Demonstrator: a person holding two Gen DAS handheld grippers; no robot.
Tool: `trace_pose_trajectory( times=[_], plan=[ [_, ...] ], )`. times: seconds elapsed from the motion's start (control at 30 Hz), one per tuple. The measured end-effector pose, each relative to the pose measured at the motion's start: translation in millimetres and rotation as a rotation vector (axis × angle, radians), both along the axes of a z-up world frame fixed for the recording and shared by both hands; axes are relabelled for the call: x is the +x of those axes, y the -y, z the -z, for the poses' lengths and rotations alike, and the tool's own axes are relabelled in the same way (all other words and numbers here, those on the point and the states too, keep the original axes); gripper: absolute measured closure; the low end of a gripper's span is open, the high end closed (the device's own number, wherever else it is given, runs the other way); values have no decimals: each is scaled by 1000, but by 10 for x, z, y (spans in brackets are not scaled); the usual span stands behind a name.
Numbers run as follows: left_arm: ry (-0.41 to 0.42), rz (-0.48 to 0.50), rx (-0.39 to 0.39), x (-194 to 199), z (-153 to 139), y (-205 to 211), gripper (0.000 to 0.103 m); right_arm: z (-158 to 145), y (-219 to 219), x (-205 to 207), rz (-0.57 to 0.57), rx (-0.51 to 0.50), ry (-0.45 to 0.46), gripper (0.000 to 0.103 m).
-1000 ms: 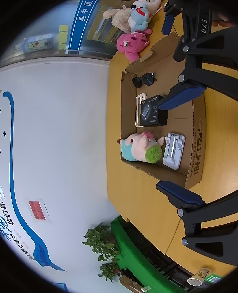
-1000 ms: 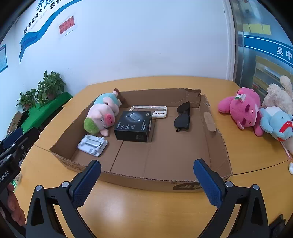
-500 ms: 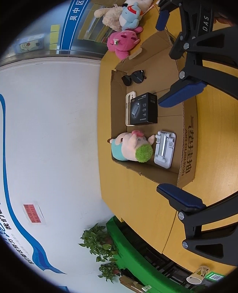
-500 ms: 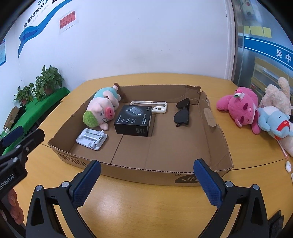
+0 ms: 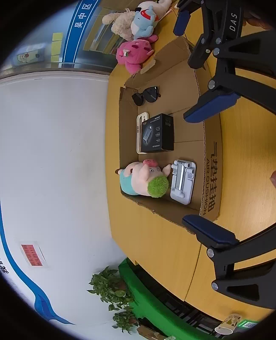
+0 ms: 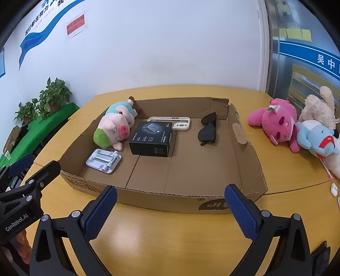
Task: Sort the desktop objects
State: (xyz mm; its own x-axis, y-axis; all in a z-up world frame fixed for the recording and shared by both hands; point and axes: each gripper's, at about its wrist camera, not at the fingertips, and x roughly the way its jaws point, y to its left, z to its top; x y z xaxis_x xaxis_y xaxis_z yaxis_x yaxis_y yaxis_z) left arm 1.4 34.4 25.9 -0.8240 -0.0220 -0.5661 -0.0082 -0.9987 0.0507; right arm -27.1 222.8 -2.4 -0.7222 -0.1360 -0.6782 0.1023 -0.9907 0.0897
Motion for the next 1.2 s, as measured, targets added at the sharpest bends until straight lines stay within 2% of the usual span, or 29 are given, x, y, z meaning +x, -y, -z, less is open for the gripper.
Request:
trace_pose_trajectory(
  times=[0.23, 0.27, 0.3, 1.2],
  plan=[
    [8, 27, 16, -13, 20, 8, 11, 14, 14, 1, -6, -7, 5, 0],
    [13, 38, 19, -19, 25, 6, 3, 20, 14, 4, -5, -10, 8, 0],
    [15, 42, 20, -18, 30, 2, 0, 28, 14, 3, -3, -9, 10, 0],
    [41, 11, 27, -121, 127, 88, 1, 81, 10, -37, 4, 14, 16, 0]
  ],
)
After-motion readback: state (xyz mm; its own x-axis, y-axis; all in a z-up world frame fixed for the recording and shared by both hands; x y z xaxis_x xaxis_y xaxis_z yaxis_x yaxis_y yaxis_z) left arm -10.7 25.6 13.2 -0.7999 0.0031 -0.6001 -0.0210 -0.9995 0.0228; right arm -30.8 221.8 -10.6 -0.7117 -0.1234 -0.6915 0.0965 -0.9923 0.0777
